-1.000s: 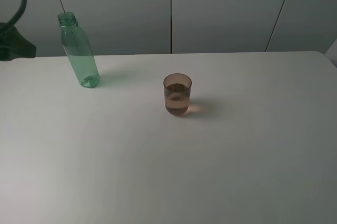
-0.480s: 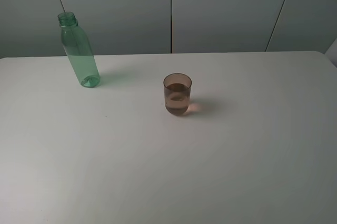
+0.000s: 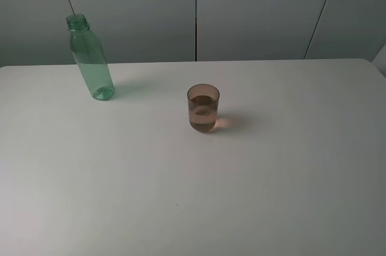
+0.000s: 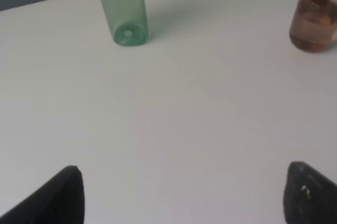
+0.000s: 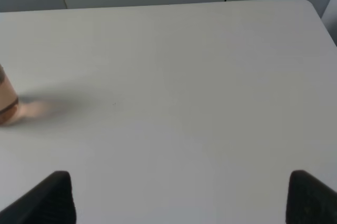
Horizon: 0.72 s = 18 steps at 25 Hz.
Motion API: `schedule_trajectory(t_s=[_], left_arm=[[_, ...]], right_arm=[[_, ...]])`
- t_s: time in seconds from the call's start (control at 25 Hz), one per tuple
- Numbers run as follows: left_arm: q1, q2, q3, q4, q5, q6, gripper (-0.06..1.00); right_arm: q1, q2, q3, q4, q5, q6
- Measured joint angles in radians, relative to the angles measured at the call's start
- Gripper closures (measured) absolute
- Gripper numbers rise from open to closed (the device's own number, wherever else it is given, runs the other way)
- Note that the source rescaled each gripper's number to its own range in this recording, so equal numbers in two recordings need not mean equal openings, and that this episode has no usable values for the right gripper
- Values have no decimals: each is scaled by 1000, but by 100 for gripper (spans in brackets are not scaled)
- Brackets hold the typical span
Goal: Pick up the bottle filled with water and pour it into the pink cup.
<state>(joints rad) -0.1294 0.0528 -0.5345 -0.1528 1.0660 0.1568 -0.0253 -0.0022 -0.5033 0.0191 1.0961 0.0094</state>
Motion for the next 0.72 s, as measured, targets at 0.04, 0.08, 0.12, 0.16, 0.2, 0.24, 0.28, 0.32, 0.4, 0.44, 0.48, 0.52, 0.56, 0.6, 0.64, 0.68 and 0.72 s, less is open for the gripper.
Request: schedule_trajectory(t_s=[0.04, 0.08, 0.12, 0.16, 0.2, 0.24, 0.28, 0.32, 0.4, 0.44, 0.48, 0.52, 0.56, 0.6, 0.64, 0.68, 0.72], left_arm=[[0, -28, 4, 11, 2, -8, 10], [0, -42, 4, 20, 2, -12, 10], [0, -46, 10, 25, 4, -12, 10], [0, -48, 14, 31, 10, -15, 10], [0, -48, 17, 38, 16, -20, 10], [0, -50, 18, 42, 16, -23, 10], [0, -53, 18, 45, 16, -23, 10], [0, -53, 18, 49, 16, -23, 10], [0, -53, 18, 49, 16, -26, 10], [0, -53, 18, 51, 16, -31, 10], [0, -53, 18, 58, 16, -40, 10], [0, -53, 18, 65, 16, -52, 10], [0, -53, 18, 72, 16, -61, 10], [0, -53, 19, 76, 16, -68, 10], [0, -53, 19, 78, 16, -70, 10], [0, -53, 19, 80, 16, -72, 10], [0, -53, 19, 80, 16, -75, 10]], right_arm=[[0, 0, 0, 0, 0, 0], [0, 0, 0, 0, 0, 0], [0, 0, 0, 0, 0, 0], [0, 0, 0, 0, 0, 0], [0, 0, 0, 0, 0, 0], [0, 0, 0, 0, 0, 0], [0, 0, 0, 0, 0, 0], [0, 0, 0, 0, 0, 0], [0, 0, 0, 0, 0, 0], [0, 0, 0, 0, 0, 0], [0, 0, 0, 0, 0, 0], [0, 0, 0, 0, 0, 0], [0, 0, 0, 0, 0, 0], [0, 0, 0, 0, 0, 0], [0, 0, 0, 0, 0, 0], [0, 0, 0, 0, 0, 0], [0, 0, 0, 0, 0, 0]])
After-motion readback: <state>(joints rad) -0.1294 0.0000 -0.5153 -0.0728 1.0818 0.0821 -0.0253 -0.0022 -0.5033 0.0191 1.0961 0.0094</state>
